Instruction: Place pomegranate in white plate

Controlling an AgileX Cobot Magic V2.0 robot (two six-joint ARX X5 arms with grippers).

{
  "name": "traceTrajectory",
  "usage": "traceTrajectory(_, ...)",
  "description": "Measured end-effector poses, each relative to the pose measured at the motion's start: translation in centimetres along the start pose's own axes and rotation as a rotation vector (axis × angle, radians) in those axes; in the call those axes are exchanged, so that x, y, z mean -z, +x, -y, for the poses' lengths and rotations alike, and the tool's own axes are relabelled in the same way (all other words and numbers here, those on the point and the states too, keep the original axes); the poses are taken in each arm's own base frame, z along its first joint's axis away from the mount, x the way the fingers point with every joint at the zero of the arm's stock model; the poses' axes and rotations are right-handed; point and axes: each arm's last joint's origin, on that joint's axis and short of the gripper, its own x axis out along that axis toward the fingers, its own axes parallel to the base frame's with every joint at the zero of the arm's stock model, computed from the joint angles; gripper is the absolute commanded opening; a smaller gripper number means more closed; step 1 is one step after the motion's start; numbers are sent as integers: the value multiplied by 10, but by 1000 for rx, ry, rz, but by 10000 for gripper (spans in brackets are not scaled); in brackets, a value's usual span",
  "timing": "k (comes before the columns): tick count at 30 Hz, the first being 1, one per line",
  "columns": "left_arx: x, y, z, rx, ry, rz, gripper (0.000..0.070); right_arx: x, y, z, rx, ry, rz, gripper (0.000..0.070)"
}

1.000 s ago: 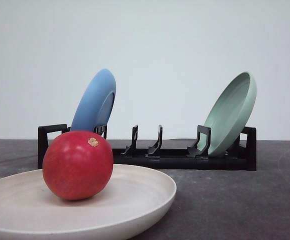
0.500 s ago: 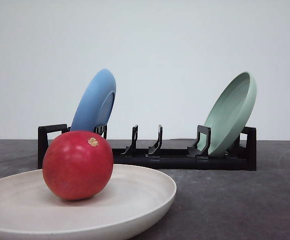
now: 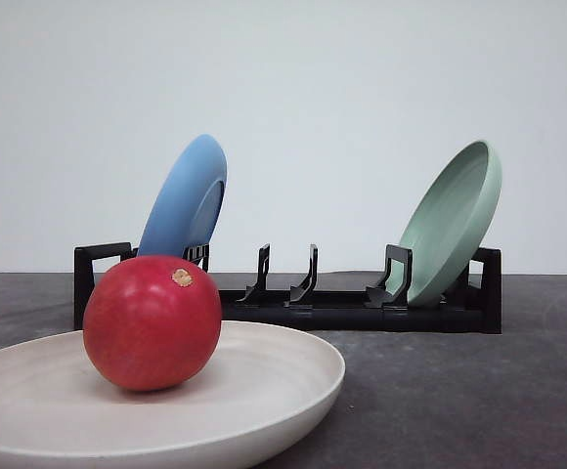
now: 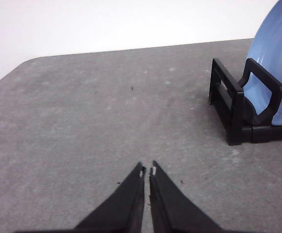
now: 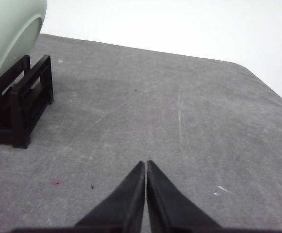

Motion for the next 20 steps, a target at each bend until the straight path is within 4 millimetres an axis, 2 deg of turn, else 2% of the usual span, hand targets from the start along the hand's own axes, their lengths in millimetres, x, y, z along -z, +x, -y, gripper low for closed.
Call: traceTrajectory(20,0,0,0,0,0,0,0,0,0,0,0,0,0,0)
